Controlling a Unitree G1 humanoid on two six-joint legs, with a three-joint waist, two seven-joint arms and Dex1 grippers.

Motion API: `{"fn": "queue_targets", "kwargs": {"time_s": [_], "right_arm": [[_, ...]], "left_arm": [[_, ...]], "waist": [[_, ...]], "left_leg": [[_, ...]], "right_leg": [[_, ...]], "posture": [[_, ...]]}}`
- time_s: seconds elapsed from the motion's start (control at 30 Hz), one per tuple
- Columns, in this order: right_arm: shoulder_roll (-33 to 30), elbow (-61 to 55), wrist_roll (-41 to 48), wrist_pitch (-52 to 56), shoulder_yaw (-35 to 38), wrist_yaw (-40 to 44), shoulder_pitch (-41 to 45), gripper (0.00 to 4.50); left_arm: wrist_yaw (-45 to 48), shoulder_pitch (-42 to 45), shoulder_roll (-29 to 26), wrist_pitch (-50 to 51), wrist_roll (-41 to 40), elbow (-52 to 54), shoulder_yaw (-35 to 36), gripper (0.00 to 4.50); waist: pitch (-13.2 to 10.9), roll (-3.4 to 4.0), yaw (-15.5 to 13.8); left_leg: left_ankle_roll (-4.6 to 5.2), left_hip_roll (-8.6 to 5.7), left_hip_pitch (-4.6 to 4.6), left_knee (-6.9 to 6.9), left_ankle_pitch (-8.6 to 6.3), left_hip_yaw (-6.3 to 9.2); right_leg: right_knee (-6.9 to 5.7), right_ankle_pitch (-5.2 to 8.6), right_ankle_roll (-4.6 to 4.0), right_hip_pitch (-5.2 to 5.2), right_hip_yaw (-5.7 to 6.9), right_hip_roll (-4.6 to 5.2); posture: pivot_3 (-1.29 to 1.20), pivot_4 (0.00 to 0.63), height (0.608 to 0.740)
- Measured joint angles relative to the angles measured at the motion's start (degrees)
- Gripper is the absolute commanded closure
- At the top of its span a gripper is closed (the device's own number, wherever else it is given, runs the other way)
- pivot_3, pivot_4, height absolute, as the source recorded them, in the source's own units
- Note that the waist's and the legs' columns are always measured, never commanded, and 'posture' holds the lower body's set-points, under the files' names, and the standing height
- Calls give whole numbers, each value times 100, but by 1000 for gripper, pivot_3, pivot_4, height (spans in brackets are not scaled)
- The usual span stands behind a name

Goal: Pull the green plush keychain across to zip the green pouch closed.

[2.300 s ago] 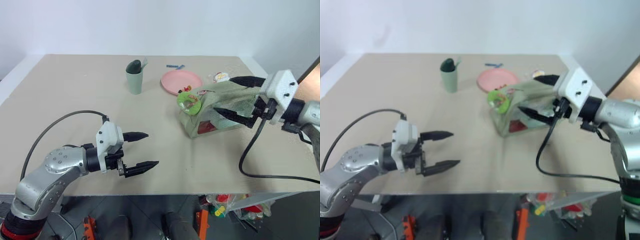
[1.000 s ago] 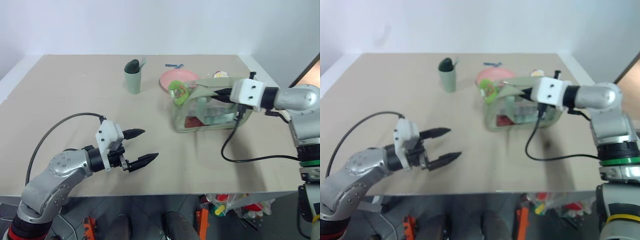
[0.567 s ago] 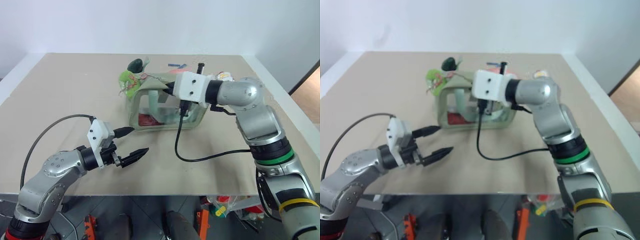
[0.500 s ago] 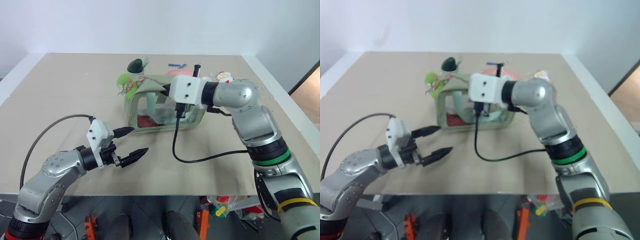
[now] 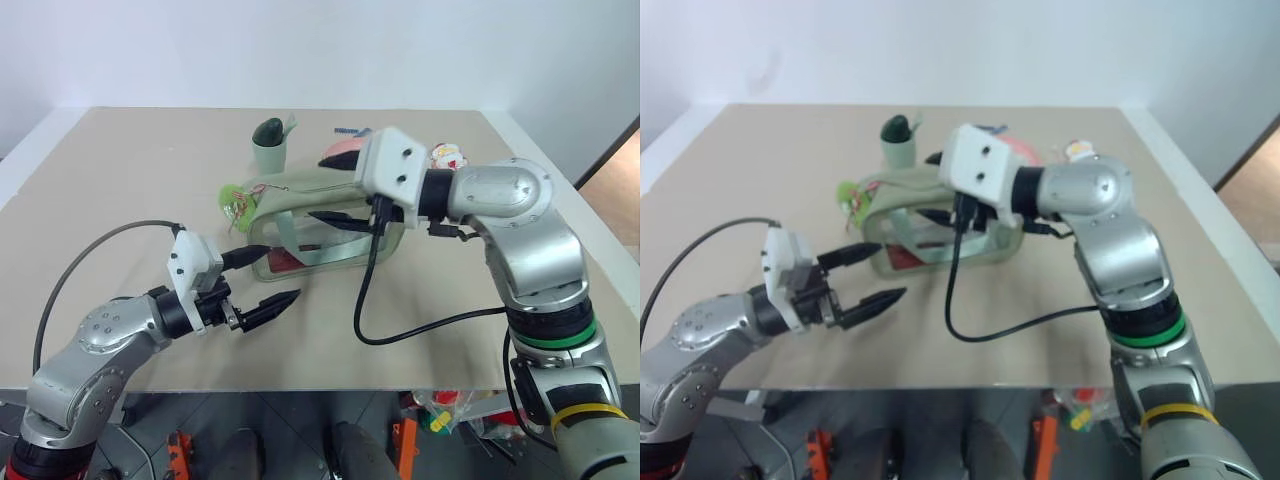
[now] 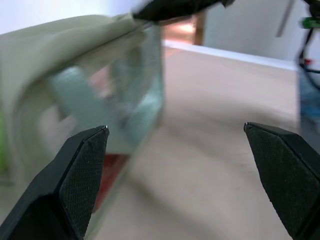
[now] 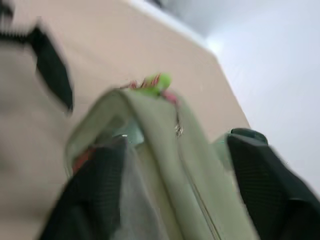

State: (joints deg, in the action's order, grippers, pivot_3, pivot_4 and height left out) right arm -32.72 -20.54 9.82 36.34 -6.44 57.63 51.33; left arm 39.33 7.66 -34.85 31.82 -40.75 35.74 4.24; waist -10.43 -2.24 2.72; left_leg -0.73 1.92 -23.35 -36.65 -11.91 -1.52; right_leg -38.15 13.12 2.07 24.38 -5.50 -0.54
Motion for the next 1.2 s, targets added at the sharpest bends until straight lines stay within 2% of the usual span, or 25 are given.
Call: {"fn": "queue_targets", "kwargs": {"time_s": [0.1,0.2,0.37,0.5,0.53,0.63,0.7,0.77,0.83,0.9,0.93,1.13,1.2], "right_arm": [[-107,195,504,278,640,-43,36,34],[-530,970,591,-188,1092,-24,-9,34],[-685,2308,341,-1600,1075,106,-684,34],[-542,2630,455,-1912,1046,250,-822,34],[-522,2685,487,-1996,1035,314,-824,567],[-471,2827,574,-2067,1035,354,-823,1468],[-406,3018,609,-2090,1035,368,-824,2278],[-391,3114,627,-2133,1029,427,-824,2865],[-383,3162,630,-2155,1004,472,-824,3718],[-357,3230,634,-2162,1004,449,-822,4314],[-302,3311,638,-2187,1003,431,-822,4465],[-297,3478,600,-2543,945,491,-820,4465],[-303,3477,638,-2532,944,551,-819,3919]], "left_arm": [[84,51,-57,87,-114,47,-4,0],[274,194,-198,125,-211,55,-54,0],[421,363,-212,124,-201,50,-183,0],[453,427,-216,124,-191,50,-202,0],[453,427,-218,119,-166,50,-202,0],[428,428,-217,105,-75,48,-202,0],[390,428,-216,99,-35,46,-202,0],[378,426,-216,92,2,44,-202,0],[377,423,-216,70,42,43,-202,0],[374,421,-216,68,55,43,-203,0],[369,422,-215,68,74,43,-206,0],[360,424,-213,68,111,42,-209,0],[352,424,-213,68,133,42,-209,0]], "waist": [[0,0,1],[1,-1,-1],[2,-4,25],[-1,2,48],[-1,2,47],[-1,1,45],[-1,2,45],[-1,1,44],[-1,1,43],[-1,1,44],[0,1,46],[0,1,48],[0,1,48]], "left_leg": [[1,-1,0,-2,1,-2],[1,-6,1,-6,1,-5],[1,-6,4,-1,1,-14],[1,2,4,6,1,-5],[1,4,4,7,1,-3],[1,3,3,7,1,-3],[1,-1,3,3,1,-6],[1,-3,3,1,1,-6],[1,-3,3,0,1,-7],[1,-2,5,0,1,-7],[1,-1,6,1,1,-6],[1,0,11,1,1,-7],[1,0,11,1,1,-6]], "right_leg": [[0,4,-10,0,0,-1],[5,11,-21,-6,-5,0],[6,-3,7,-3,-21,-3],[3,-4,8,1,-15,-15],[3,-4,6,1,-10,-15],[3,-3,6,-1,-11,-13],[4,-4,7,-2,-15,-10],[4,-4,9,-3,-17,-8],[4,-5,9,-3,-17,-8],[4,-4,8,-4,-16,-9],[4,-5,8,-4,-16,-11],[3,-5,7,-8,-16,-12],[3,-5,7,-8,-16,-12]], "posture": [[0,150,740],[0,150,740],[0,150,740],[0,150,740],[0,150,740],[0,150,740],[0,150,740],[0,150,740],[0,150,740],[0,150,740],[0,150,740],[0,150,740],[0,150,740]]}}
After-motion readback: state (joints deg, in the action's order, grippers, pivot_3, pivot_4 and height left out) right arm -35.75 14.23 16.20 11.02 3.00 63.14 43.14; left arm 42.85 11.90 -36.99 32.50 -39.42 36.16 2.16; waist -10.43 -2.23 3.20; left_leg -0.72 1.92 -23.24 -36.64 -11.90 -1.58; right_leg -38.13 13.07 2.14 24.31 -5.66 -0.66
